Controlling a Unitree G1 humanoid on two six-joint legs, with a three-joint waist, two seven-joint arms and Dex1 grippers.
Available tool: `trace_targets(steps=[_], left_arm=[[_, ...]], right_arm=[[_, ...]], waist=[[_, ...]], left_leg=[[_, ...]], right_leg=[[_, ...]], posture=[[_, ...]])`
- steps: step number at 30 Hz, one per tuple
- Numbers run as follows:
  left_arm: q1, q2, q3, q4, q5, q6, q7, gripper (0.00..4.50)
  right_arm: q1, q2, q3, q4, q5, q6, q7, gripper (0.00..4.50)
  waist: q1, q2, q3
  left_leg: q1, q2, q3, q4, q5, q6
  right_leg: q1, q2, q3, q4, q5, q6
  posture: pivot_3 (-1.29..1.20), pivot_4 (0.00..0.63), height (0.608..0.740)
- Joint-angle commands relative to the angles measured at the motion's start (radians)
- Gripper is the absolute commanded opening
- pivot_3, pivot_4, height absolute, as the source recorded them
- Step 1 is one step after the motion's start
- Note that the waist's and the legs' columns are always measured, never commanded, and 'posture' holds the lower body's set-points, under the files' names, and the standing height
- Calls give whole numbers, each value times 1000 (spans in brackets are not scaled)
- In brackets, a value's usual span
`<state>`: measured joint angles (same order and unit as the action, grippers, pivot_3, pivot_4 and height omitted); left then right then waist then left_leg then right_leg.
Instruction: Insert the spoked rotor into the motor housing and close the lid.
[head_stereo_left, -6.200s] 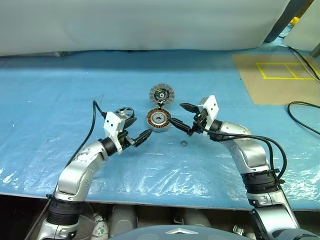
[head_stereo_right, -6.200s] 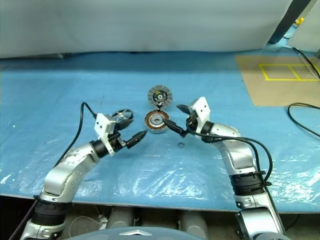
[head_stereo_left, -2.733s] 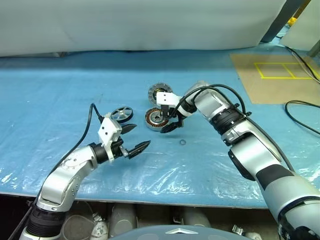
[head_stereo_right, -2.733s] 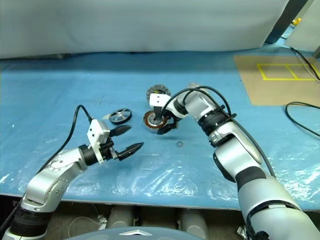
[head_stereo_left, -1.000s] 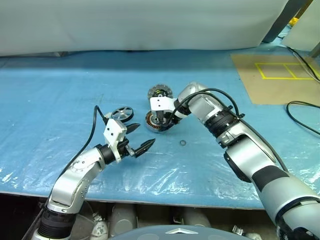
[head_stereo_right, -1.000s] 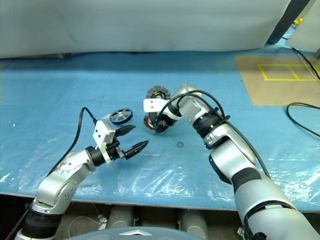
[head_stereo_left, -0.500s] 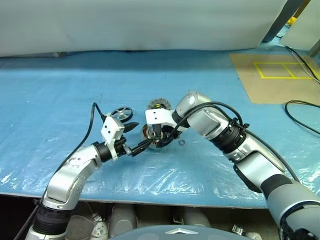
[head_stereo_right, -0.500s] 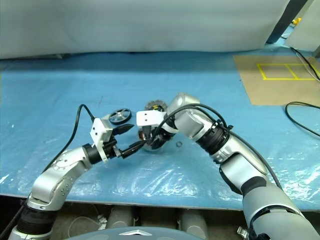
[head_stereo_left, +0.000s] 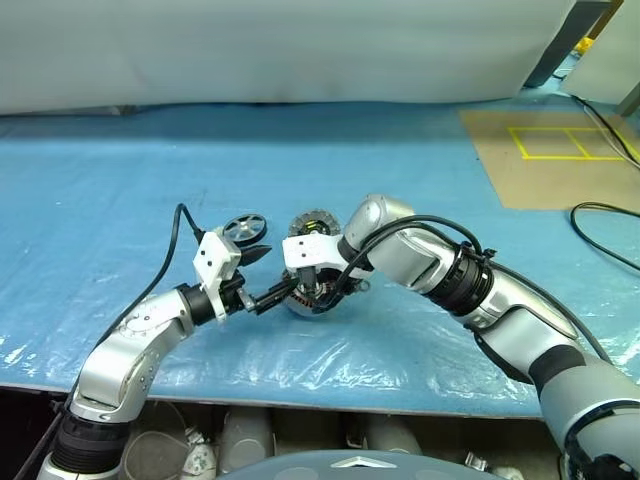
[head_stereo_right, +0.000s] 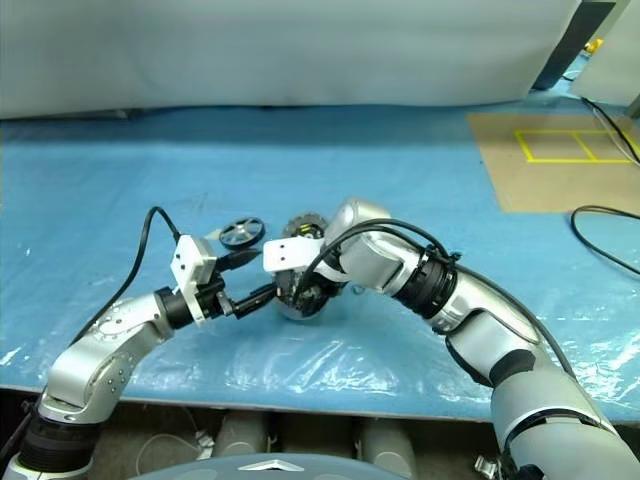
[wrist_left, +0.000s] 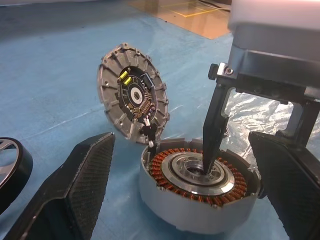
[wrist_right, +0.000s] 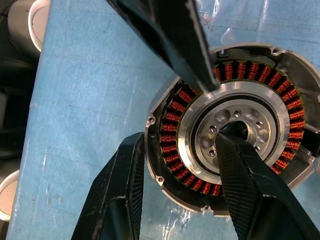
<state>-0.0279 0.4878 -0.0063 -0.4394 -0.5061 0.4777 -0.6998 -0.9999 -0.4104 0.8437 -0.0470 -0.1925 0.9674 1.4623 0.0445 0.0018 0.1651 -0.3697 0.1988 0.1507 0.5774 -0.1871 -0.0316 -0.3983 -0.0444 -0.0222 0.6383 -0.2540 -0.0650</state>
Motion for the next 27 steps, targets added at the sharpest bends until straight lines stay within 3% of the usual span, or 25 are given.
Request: trace_targets(steps=[1, 5, 9, 13, 18, 27], left_arm=[[7, -2, 13, -47, -15, -3, 11, 4500], [19, -3, 7, -56, -14, -4, 18, 4500], [21, -9, 2, -56, -11, -8, 25, 4500], [19, -15, -6, -47, -5, -17, 22, 4500], [-6, -21, -13, -21, 1, -25, 13, 4500], [-30, -11, -12, 5, -2, -28, -13, 4500]], right_arm=[[23, 26, 55, 70, 2, 8, -46, 1866], [9, 61, 62, 137, -6, -36, -79, 1866], [-45, 81, 56, 224, -7, -67, -65, 3013], [-126, 101, 44, 166, 35, 13, -15, 3013], [-200, 84, 33, 148, 75, 63, 21, 3013], [-303, 7, -42, -24, 283, 292, 57, 3013]], waist=[[-1, 0, 0], [-5, 0, 0], [-2, 1, 0], [2, 0, 1], [-1, 0, 1], [-1, 0, 1]], left_leg=[[2, 0, 0, 0, 0, 0], [9, 0, 0, -1, 0, 0], [17, -1, 0, -4, -3, 4], [16, -1, 1, -5, -3, 4], [-2, -1, 1, -4, 0, -1], [-6, 2, 0, -6, -2, -6]], right_leg=[[2, 0, 1, 0, 0, 0], [6, 0, 2, 0, -1, 1], [11, 0, 3, 0, -5, 8], [10, -1, 3, 0, -5, 8], [-5, 0, 3, 0, 0, 1], [-7, 5, 1, -3, 1, 4]], posture=[[0, 150, 740], [0, 150, 740], [0, 150, 740], [0, 150, 740], [0, 150, 740], [0, 150, 740]])
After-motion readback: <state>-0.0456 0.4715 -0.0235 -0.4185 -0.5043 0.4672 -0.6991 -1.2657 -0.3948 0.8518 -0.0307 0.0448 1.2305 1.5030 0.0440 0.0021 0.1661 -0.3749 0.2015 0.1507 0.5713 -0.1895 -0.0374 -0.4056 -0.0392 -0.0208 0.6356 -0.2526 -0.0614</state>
